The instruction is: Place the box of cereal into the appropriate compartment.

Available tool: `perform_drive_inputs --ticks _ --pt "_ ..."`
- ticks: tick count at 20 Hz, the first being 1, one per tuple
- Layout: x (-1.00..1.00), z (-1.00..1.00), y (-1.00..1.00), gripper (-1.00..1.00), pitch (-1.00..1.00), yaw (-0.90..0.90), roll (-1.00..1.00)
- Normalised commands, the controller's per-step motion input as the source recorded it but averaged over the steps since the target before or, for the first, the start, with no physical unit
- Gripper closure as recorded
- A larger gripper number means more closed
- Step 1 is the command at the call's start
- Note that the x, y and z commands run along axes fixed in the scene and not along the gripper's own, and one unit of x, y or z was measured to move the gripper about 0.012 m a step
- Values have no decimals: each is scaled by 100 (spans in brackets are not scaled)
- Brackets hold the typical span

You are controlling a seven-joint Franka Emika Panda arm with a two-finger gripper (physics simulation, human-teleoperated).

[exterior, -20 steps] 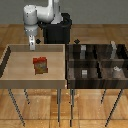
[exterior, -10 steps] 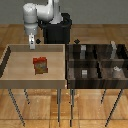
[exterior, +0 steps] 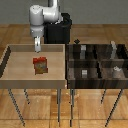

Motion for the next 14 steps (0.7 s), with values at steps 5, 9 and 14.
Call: perform_drive_inputs --ticks 5,9,14 --pt "0 0 0 -100 0 0 0" --pt "0 -25 0 -100 0 0 0" --pt "0 -80 0 -100 0 0 0"
